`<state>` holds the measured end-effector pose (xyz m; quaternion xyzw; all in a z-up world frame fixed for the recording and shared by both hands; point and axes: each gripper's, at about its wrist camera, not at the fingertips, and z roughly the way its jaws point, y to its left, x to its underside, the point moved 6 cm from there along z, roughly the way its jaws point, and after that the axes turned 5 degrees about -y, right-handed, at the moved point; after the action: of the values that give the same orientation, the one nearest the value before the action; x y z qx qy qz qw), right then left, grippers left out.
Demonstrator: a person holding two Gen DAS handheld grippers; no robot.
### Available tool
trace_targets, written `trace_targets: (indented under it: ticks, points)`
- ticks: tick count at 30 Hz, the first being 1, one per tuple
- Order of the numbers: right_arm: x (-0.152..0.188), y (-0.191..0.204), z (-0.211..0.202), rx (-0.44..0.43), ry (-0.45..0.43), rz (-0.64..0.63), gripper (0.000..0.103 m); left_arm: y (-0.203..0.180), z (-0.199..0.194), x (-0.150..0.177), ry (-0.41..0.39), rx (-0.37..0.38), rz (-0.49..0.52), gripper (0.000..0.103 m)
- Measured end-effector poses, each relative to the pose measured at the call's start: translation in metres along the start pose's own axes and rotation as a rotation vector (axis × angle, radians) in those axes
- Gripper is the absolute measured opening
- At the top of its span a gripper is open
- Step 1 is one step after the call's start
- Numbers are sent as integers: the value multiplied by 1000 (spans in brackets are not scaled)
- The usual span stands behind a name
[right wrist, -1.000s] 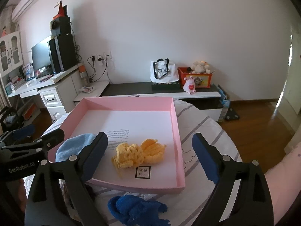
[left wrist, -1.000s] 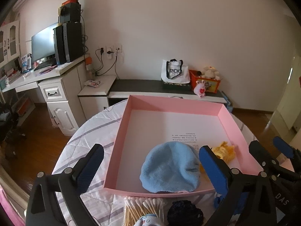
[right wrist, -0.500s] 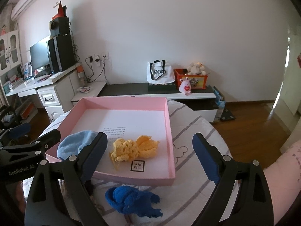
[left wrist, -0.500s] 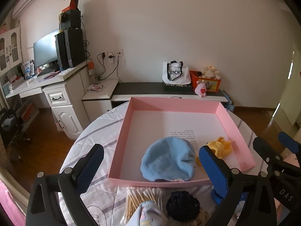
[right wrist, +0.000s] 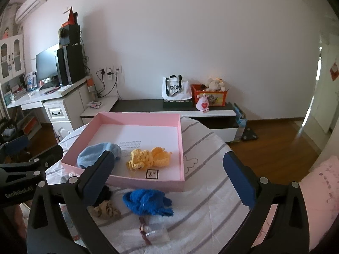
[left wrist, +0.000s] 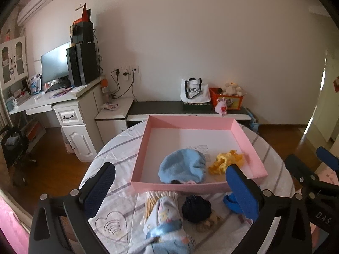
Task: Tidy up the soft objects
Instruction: 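Raise both tools away from the pink box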
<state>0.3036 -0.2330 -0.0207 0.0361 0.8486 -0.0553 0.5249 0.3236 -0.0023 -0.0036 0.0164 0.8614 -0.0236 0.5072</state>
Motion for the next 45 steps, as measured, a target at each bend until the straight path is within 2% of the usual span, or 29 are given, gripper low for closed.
trace_targets:
  ticks: [15, 30, 38, 45]
  points:
    - [-13, 5, -94, 5, -128, -17, 103, 0, -123, 12, -139, 10, -4, 103]
    - [-22, 8, -176, 19, -265, -32, 103, -1, -217, 24, -278, 15, -1, 103]
    - [-24, 5, -207, 34, -322, -31, 103, -6, -245, 33, -334, 18, 2, 103]
    - [-23, 3, -223, 42, -347, -30, 103, -10, -254, 40, -353, 13, 5, 103]
